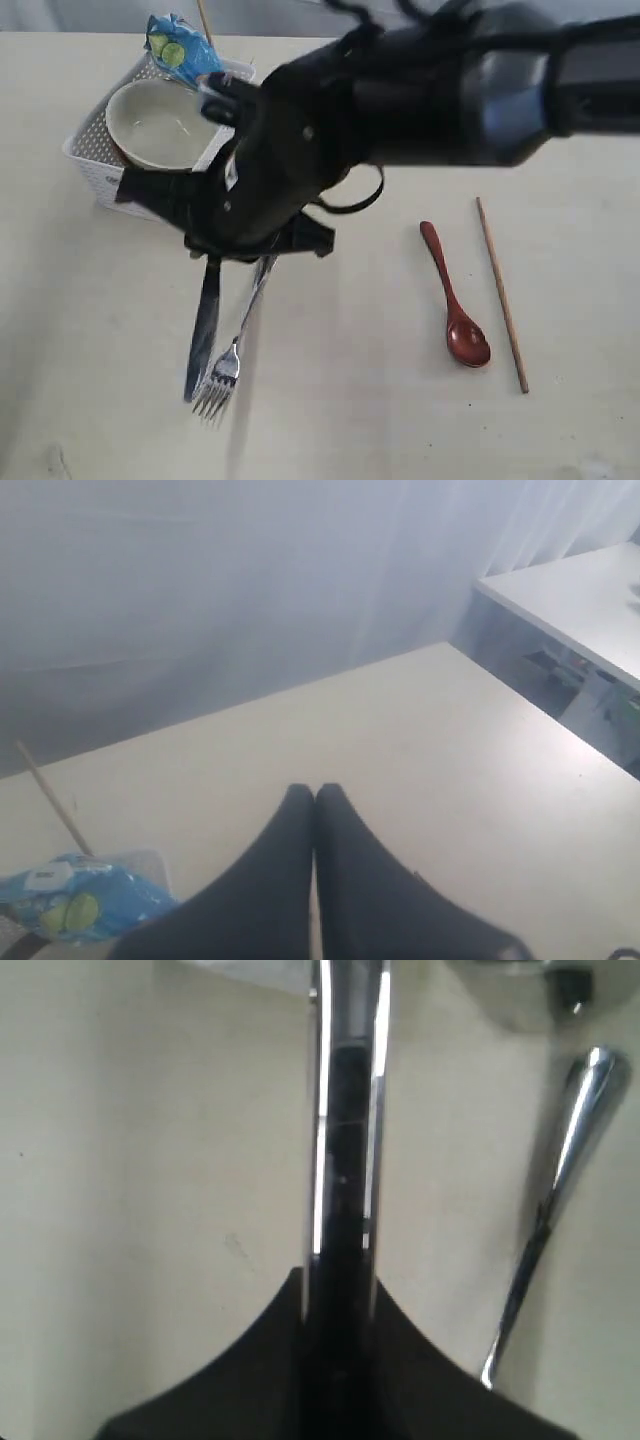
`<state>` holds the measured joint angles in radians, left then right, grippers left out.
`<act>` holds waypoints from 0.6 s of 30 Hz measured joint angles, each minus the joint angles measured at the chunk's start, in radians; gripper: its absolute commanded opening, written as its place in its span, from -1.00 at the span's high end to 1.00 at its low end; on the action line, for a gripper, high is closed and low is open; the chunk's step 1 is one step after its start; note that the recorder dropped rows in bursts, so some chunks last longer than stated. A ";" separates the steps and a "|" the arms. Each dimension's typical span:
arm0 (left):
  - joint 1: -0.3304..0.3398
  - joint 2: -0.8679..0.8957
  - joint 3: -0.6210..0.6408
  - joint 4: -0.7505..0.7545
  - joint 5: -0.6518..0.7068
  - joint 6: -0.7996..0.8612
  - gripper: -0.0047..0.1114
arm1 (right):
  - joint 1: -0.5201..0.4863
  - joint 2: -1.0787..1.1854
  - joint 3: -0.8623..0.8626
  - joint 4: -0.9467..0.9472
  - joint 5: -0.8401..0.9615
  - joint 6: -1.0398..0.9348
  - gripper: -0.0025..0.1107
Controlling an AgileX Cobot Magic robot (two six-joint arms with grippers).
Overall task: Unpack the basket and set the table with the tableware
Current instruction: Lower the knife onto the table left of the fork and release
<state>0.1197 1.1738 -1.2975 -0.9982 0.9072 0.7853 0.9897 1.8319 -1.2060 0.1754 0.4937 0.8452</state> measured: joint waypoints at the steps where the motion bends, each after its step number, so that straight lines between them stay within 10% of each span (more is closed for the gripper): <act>1: 0.000 -0.009 0.000 0.000 0.008 0.000 0.92 | 0.018 0.033 0.000 -0.005 -0.021 0.033 0.96; 18: 0.000 -0.037 0.000 0.000 0.037 0.000 0.92 | 0.080 0.218 -0.006 -0.008 -0.090 0.183 0.96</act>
<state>0.1197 1.1372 -1.2975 -0.9982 0.9447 0.7853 1.0692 2.0503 -1.2117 0.1675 0.4036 1.0282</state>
